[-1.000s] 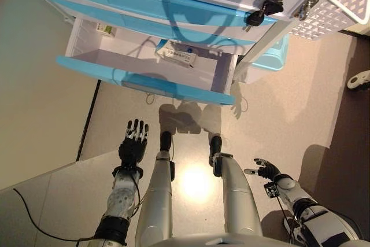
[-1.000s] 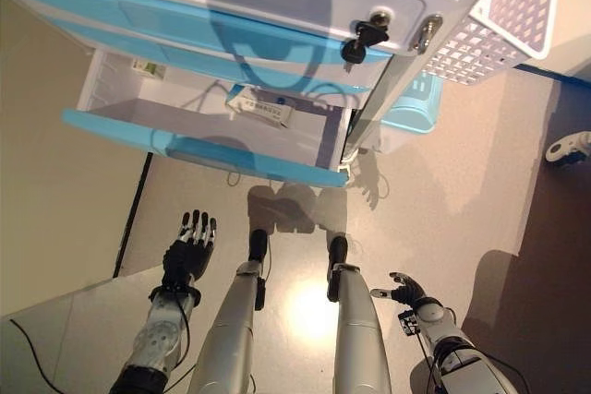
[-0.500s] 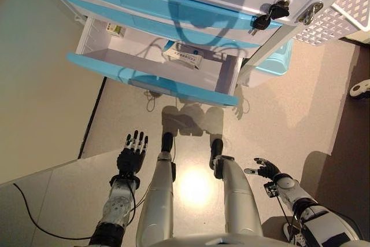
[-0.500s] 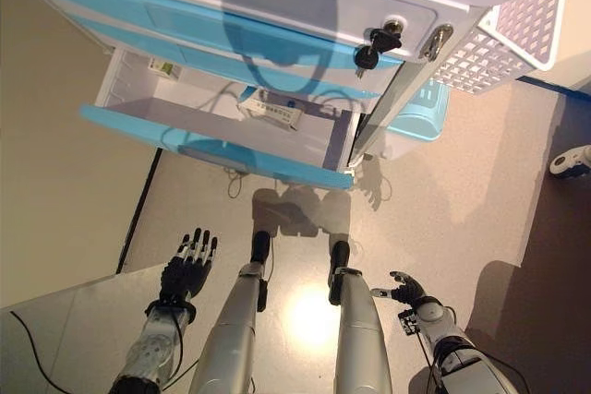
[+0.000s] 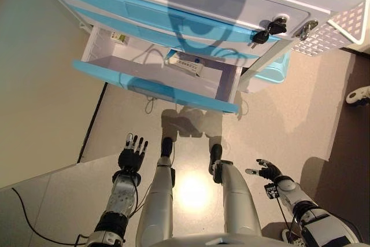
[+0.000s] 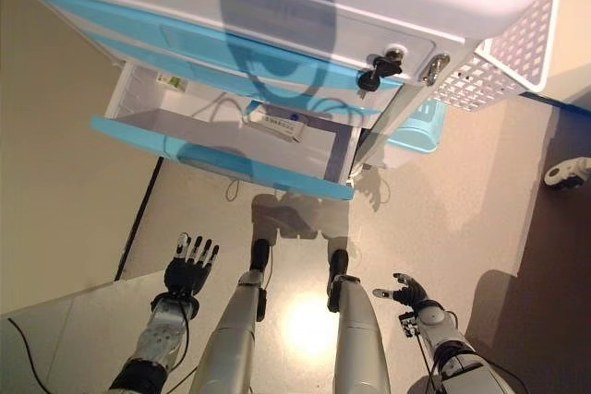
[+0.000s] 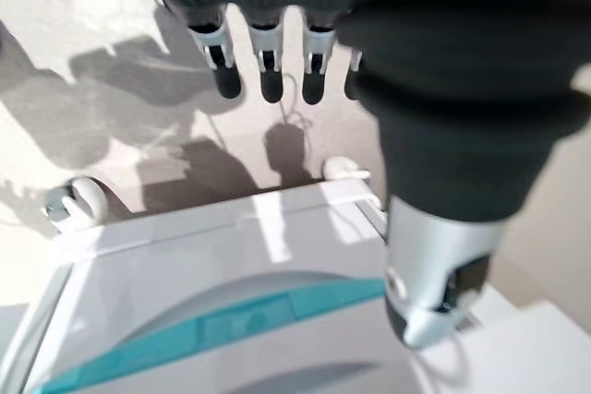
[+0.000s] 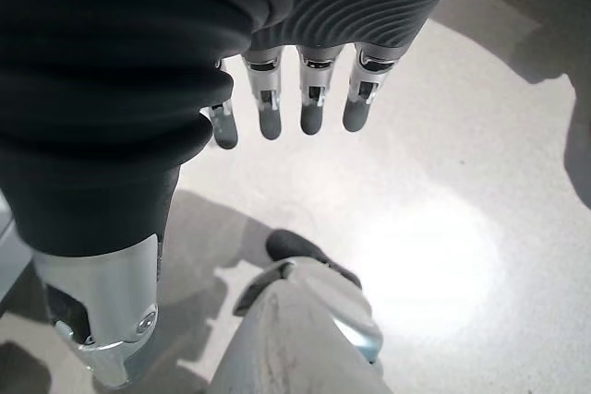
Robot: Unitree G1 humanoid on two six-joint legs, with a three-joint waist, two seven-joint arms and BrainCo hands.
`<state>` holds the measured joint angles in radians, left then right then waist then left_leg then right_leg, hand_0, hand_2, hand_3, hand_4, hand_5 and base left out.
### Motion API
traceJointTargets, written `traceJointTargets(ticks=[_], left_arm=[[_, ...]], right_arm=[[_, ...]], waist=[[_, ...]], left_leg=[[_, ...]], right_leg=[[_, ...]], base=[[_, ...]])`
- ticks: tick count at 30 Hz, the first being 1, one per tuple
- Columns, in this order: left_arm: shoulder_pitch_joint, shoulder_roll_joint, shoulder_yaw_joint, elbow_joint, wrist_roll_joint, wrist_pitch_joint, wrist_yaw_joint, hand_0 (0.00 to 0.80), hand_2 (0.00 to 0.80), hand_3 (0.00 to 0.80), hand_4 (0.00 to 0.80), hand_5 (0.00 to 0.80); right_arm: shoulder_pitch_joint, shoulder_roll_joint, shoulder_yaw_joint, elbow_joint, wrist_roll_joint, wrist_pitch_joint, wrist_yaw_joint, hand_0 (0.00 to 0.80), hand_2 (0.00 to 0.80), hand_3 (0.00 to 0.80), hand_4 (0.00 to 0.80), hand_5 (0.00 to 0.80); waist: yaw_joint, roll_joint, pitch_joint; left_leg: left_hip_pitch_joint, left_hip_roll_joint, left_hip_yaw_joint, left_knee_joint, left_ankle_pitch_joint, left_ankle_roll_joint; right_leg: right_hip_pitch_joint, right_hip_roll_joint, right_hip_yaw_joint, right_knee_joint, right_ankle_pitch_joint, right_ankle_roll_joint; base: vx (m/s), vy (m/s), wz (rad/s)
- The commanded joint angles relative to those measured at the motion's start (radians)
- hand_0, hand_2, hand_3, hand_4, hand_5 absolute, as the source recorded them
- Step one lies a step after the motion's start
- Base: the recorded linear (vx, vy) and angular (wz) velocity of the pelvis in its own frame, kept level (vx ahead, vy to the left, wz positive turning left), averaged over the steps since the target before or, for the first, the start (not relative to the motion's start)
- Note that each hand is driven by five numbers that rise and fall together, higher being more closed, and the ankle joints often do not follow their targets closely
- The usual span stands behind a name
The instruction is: Open the drawer and pick up the medicine
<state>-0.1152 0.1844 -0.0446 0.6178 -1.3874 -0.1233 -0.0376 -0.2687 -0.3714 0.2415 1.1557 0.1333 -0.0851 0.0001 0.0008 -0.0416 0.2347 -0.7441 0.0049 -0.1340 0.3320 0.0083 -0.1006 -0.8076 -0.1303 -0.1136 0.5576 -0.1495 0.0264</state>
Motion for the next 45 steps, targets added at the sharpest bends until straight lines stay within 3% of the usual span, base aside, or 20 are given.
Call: traceJointTargets(ticks=[1, 5, 8, 10, 11, 13, 17, 18, 21, 22, 27, 33, 37, 41, 45], left_arm=[[-0.003, -0.016, 0.031, -0.049, 0.019, -0.027, -0.012, 0.000, 0.000, 0.000, 0.000, 0.000], [-0.011, -0.007, -0.008, -0.112, 0.053, -0.035, -0.013, 0.000, 0.000, 0.000, 0.000, 0.000], [0.026, 0.062, -0.035, -0.249, 0.190, -0.066, 0.005, 0.000, 0.000, 0.000, 0.000, 0.000], [0.026, 0.062, -0.035, -0.250, 0.191, -0.066, 0.005, 0.000, 0.000, 0.000, 0.000, 0.000], [0.064, 0.115, -0.028, -0.265, 0.314, -0.071, 0.030, 0.000, 0.000, 0.000, 0.000, 0.000], [0.103, 0.152, -0.025, -0.278, 0.401, -0.057, 0.032, 0.000, 0.000, 0.000, 0.000, 0.000], [0.130, 0.184, -0.003, -0.111, 0.557, -0.012, 0.014, 0.000, 0.000, 0.000, 0.000, 0.000], [0.122, 0.182, 0.007, -0.038, 0.591, -0.006, 0.012, 0.000, 0.000, 0.000, 0.000, 0.000], [0.091, 0.169, 0.031, 0.171, 0.671, 0.013, 0.011, 0.000, 0.000, 0.000, 0.000, 0.000], [0.091, 0.169, 0.031, 0.171, 0.671, 0.013, 0.011, 0.000, 0.000, 0.000, 0.000, 0.000], [0.057, 0.139, 0.074, 0.469, 0.814, 0.048, -0.015, 0.000, 0.000, 0.000, 0.000, 0.000], [0.049, 0.120, 0.149, 0.593, 0.887, 0.063, -0.040, 0.000, 0.000, 0.000, 0.000, 0.000], [0.051, 0.126, 0.172, 0.623, 0.916, 0.070, -0.061, 0.000, 0.000, 0.000, 0.000, 0.000], [0.056, 0.137, 0.163, 0.612, 0.932, 0.064, -0.080, 0.000, 0.000, 0.000, 0.000, 0.000], [0.049, 0.148, 0.140, 0.605, 0.939, 0.062, -0.090, 0.000, 0.000, 0.000, 0.000, 0.000]], right_arm=[[0.046, -0.046, 0.006, 0.005, 0.037, 0.003, -0.015, 0.000, 0.000, 0.000, 0.000, 0.000], [0.046, -0.042, 0.014, 0.015, 0.039, 0.007, -0.012, 0.000, 0.000, 0.000, 0.000, 0.000], [0.049, -0.039, 0.022, 0.010, 0.037, 0.007, -0.010, 0.000, 0.000, 0.000, 0.000, 0.000], [0.050, -0.039, 0.022, 0.010, 0.037, 0.007, -0.010, 0.000, 0.000, 0.000, 0.000, 0.000], [0.054, -0.047, 0.022, -0.002, 0.036, 0.002, -0.010, 0.000, 0.000, 0.000, 0.000, 0.000], [0.056, -0.055, 0.020, -0.015, 0.043, -0.002, -0.007, 0.000, 0.000, 0.000, 0.000, 0.000], [0.081, -0.079, -0.032, -0.105, 0.110, -0.019, -0.003, 0.000, 0.000, 0.000, 0.000, 0.000], [0.092, -0.088, -0.049, -0.159, 0.131, -0.025, 0.001, 0.000, 0.000, 0.000, 0.000, 0.000], [0.130, -0.130, -0.084, -0.347, 0.166, -0.042, 0.013, 0.000, 0.000, 0.000, 0.000, 0.000], [0.130, -0.130, -0.084, -0.347, 0.166, -0.042, 0.013, 0.000, 0.000, 0.000, 0.000, 0.000], [0.214, -0.280, -0.182, -0.815, 0.243, -0.060, 0.096, 0.000, 0.000, 0.000, 0.000, 0.000], [0.279, -0.390, -0.297, -1.149, 0.367, -0.094, 0.181, 0.000, 0.000, 0.000, 0.000, 0.000], [0.277, -0.472, -0.291, -1.285, 0.468, -0.070, 0.267, 0.000, 0.000, 0.000, 0.000, 0.000], [0.259, -0.598, -0.195, -1.366, 0.648, -0.008, 0.386, 0.000, 0.000, 0.000, 0.000, 0.000], [0.119, -0.727, 0.000, -1.396, 0.766, 0.042, 0.455, 0.000, 0.000, 0.000, 0.000, 0.000]], waist=[[-0.015, 0.013, -0.039], [-0.020, 0.005, -0.044], [-0.021, 0.000, -0.052], [-0.020, -0.001, -0.052], [-0.018, 0.000, -0.052], [-0.017, 0.001, -0.055], [-0.025, 0.007, -0.067], [-0.029, 0.009, -0.072], [-0.041, 0.008, -0.077], [-0.041, 0.008, -0.077], [-0.072, -0.020, -0.073], [-0.086, -0.052, -0.069], [-0.084, -0.071, -0.071], [-0.069, -0.088, -0.070], [-0.047, -0.097, -0.070]], left_leg=[[-0.035, -0.041, 0.049, -0.033, 0.019, 0.069], [-0.032, -0.039, 0.054, -0.032, 0.014, 0.072], [-0.021, -0.043, 0.055, -0.032, 0.006, 0.080], [-0.021, -0.043, 0.055, -0.032, 0.005, 0.080], [-0.011, -0.048, 0.053, -0.029, 0.003, 0.084], [0.000, -0.052, 0.052, -0.031, 0.001, 0.089], [0.041, -0.053, 0.066, -0.061, 0.005, 0.093], [0.044, -0.054, 0.074, -0.086, 0.038, 0.094], [0.103, -0.055, 0.089, -0.143, 0.049, 0.091], [0.103, -0.055, 0.089, -0.143, 0.049, 0.091], [0.164, -0.059, 0.119, -0.162, 0.037, 0.094], [0.203, -0.054, 0.148, -0.158, 0.017, 0.094], [0.215, -0.052, 0.156, -0.159, 0.012, 0.093], [0.222, -0.054, 0.160, -0.161, 0.013, 0.090], [0.222, -0.057, 0.156, -0.161, 0.015, 0.087]], right_leg=[[0.028, 0.018, 0.025, -0.122, 0.088, 0.045], [0.030, 0.022, 0.035, -0.137, 0.100, 0.048], [0.047, 0.034, 0.052, -0.170, 0.123, 0.053], [0.047, 0.034, 0.053, -0.170, 0.123, 0.053], [0.063, 0.039, 0.062, -0.185, 0.132, 0.056], [0.075, 0.039, 0.069, -0.198, 0.139, 0.057], [0.111, 0.032, 0.080, -0.228, 0.149, 0.065], [0.113, 0.030, 0.080, -0.253, 0.179, 0.064], [0.159, 0.023, 0.084, -0.293, 0.192, 0.076], [0.159, 0.023, 0.084, -0.293, 0.192, 0.076], [0.217, 0.019, 0.105, -0.339, 0.215, 0.092], [0.257, 0.022, 0.129, -0.371, 0.233, 0.105], [0.276, 0.024, 0.131, -0.391, 0.240, 0.110], [0.290, 0.020, 0.129, -0.402, 0.245, 0.111], [0.295, 0.016, 0.120, -0.408, 0.248, 0.108]], base=[[0.000, 0.000, 0.00], [0.017, 0.025, -0.09], [0.035, 0.037, -0.19], [0.024, 0.031, -0.14], [0.036, 0.052, -0.14], [0.054, 0.077, -0.18], [0.028, 0.076, -0.15], [-0.024, 0.101, -0.10], [0.028, 0.087, -0.18], [0.059, 0.102, -0.15], [0.050, 0.083, -0.14], [0.034, 0.064, -0.23], [0.017, 0.029, -0.14], [-0.004, 0.012, -0.08], [0.000, 0.000, 0.00]])
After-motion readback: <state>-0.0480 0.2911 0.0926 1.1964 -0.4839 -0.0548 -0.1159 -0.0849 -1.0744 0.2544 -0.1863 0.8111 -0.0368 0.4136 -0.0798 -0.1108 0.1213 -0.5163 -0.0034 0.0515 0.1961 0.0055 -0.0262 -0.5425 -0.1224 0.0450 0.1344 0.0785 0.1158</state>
